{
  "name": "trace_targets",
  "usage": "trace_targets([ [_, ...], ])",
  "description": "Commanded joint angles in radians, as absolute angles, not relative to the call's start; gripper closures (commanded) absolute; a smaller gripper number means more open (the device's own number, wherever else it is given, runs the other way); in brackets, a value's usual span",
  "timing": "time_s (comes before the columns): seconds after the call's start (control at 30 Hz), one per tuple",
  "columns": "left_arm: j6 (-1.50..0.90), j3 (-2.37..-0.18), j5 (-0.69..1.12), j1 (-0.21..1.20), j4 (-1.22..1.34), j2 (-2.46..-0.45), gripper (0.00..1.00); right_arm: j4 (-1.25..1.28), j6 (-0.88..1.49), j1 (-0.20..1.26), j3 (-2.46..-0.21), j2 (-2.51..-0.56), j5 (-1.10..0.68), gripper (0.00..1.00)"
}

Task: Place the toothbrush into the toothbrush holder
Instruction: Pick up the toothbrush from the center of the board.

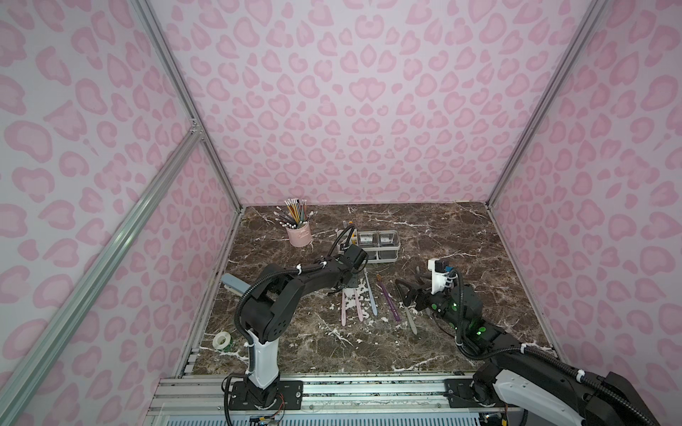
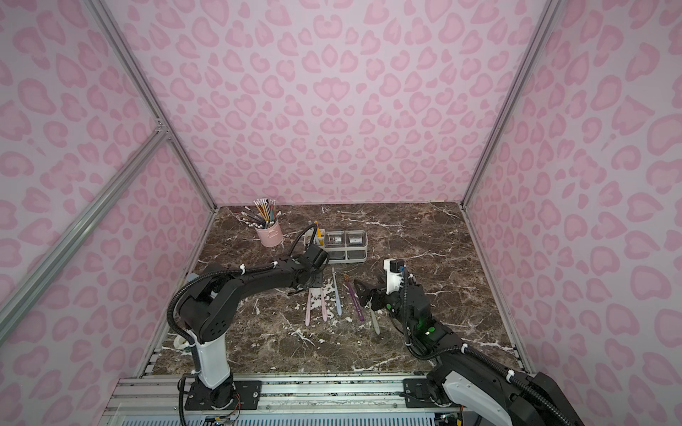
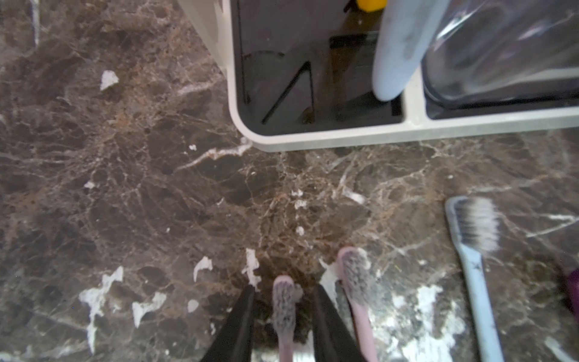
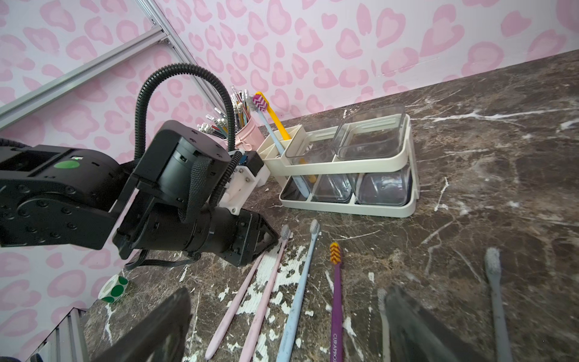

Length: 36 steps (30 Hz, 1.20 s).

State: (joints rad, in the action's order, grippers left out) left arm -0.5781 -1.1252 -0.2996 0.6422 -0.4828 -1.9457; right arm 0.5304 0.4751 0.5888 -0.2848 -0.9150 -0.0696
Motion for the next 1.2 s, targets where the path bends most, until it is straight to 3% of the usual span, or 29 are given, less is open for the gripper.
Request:
trace_targets([
  [0.0,-0.588,-1.132,-0.311,0.64,-0.474,-1.955,0.7,0.574,0.483,0.59,-0.283,-0.913,-0.072,0.02],
  [0.83,-0.594,-1.122,-0.308,0.641,-0.489,-1.897,0.97,0.581,0.483,0.591,-0.281,-0.92,-0.075,0.02],
  [1.17,-0.604,-1.103,-0.32,0.648,-0.525,-1.762,0.97,0.613,0.47,0.594,-0.282,-0.954,-0.13,0.02],
])
